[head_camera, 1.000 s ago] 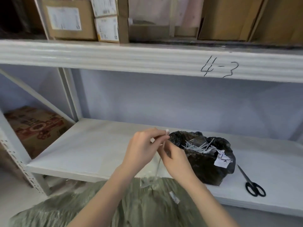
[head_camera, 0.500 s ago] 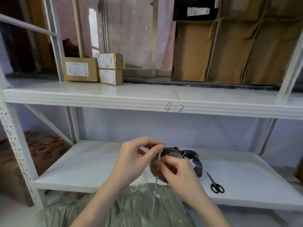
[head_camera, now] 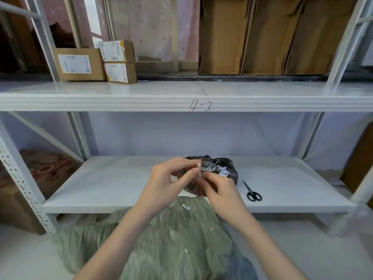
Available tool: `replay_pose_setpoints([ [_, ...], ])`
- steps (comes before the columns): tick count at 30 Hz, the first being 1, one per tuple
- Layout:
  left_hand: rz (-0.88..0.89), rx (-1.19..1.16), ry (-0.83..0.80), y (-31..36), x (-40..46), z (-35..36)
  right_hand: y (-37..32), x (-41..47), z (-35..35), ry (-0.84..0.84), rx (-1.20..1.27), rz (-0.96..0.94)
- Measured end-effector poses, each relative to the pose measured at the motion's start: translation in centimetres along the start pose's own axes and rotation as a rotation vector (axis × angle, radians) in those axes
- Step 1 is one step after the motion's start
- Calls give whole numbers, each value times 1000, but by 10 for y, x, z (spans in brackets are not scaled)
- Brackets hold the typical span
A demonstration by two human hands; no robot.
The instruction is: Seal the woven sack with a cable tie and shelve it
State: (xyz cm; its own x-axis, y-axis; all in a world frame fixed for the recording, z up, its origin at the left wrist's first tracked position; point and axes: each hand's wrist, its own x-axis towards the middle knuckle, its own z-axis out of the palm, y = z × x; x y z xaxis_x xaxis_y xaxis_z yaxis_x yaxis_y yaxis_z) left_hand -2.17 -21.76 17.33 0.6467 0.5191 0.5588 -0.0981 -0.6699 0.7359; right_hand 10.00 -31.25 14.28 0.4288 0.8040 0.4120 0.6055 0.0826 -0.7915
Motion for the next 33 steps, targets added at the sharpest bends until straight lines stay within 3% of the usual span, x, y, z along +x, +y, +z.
replay_pose_setpoints([
  [12,-222,-134,65,-60,7,24,62,16,22,-134,-146,-1],
  [14,-230,-54,28,-69,5,27,73,17,22,-132,-174,32],
  [17,-309,303,-70,-96,-6,30,86,17,24,-133,-200,87],
  [21,-532,697,-360,-135,-27,37,100,16,27,-197,-362,163],
  [28,-750,846,-513,-164,-41,53,134,1,40,-353,-736,274],
  [33,-840,661,-521,-168,-37,60,127,2,52,-379,-582,360],
])
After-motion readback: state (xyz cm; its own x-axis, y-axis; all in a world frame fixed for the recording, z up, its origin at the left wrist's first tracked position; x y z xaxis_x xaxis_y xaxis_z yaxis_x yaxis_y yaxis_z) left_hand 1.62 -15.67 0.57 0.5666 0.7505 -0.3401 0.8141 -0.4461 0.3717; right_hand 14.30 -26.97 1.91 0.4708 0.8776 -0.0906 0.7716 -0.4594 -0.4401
